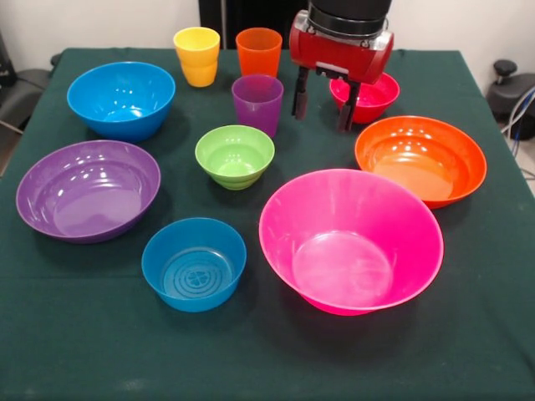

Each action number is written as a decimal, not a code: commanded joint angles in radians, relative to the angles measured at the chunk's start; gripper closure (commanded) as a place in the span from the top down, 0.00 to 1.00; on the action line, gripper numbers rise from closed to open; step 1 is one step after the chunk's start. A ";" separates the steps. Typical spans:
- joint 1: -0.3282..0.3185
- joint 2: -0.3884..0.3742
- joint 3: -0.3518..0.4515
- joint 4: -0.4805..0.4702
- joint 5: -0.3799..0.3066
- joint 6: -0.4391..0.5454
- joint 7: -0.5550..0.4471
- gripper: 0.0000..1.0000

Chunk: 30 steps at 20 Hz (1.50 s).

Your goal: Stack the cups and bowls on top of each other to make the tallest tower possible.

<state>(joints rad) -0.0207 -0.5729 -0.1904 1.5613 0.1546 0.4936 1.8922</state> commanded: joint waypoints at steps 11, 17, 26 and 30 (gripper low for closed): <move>0.095 -0.098 -0.045 0.273 0.064 -0.090 0.343 1.00; 0.154 -0.135 -0.118 0.346 0.097 -0.096 0.435 1.00; 0.075 -0.140 -0.072 0.377 0.078 -0.139 0.425 1.00; 0.064 -0.133 -0.078 0.360 0.073 -0.131 0.426 1.00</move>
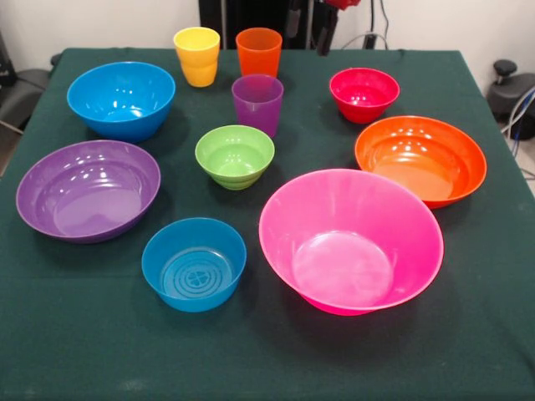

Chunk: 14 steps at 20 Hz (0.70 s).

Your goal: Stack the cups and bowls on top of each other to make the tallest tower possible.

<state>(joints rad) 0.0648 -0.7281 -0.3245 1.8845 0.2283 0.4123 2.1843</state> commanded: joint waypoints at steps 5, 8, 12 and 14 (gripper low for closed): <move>-0.035 0.034 0.067 0.014 0.009 -0.044 0.139 1.00; -0.036 0.048 0.056 -0.014 0.008 -0.030 0.141 1.00; -0.035 0.062 0.045 -0.043 0.009 -0.014 0.146 1.00; -0.033 0.066 0.041 -0.049 0.011 -0.014 0.150 1.00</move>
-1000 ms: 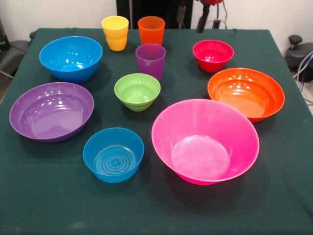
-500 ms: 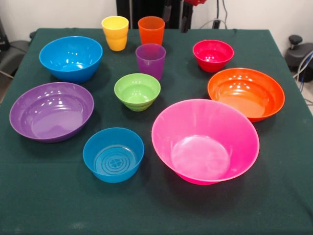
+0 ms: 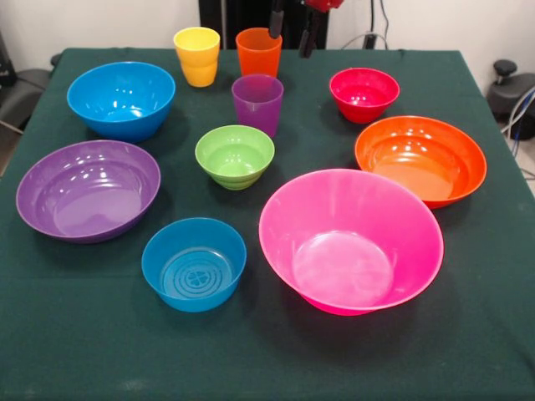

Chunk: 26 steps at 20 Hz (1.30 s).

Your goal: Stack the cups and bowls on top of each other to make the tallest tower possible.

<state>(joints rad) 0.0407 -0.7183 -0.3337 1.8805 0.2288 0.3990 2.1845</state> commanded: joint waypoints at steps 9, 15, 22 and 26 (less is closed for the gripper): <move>-0.011 0.091 0.053 -0.079 0.017 -0.011 0.151 1.00; -0.021 0.090 0.064 -0.087 0.020 -0.001 0.141 1.00; -0.071 0.083 0.089 -0.093 0.005 -0.001 0.092 1.00; -0.096 0.091 0.099 -0.102 -0.004 -0.009 0.079 1.00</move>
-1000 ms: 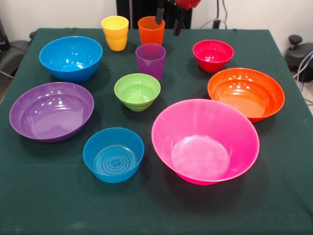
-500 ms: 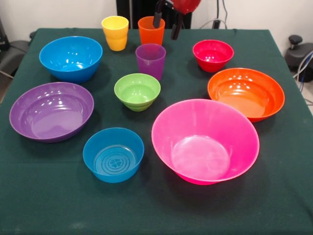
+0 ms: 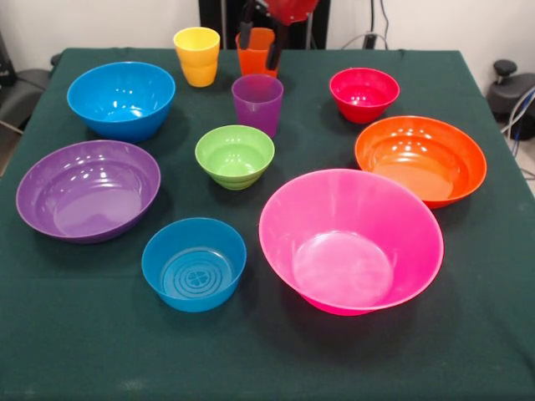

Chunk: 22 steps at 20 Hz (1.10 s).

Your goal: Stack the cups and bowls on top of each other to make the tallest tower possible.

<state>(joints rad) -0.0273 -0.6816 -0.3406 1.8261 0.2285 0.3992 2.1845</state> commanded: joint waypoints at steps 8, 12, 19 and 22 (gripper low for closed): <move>-0.019 0.073 0.096 -0.067 -0.004 -0.006 0.107 1.00; -0.008 0.075 0.089 -0.073 0.000 0.003 0.120 1.00; 0.003 0.088 0.080 -0.098 0.002 0.018 0.128 1.00; 0.007 0.101 0.080 -0.114 0.003 0.024 0.128 1.00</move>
<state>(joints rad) -0.0376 -0.6472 -0.3420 1.7648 0.2283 0.3992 2.1845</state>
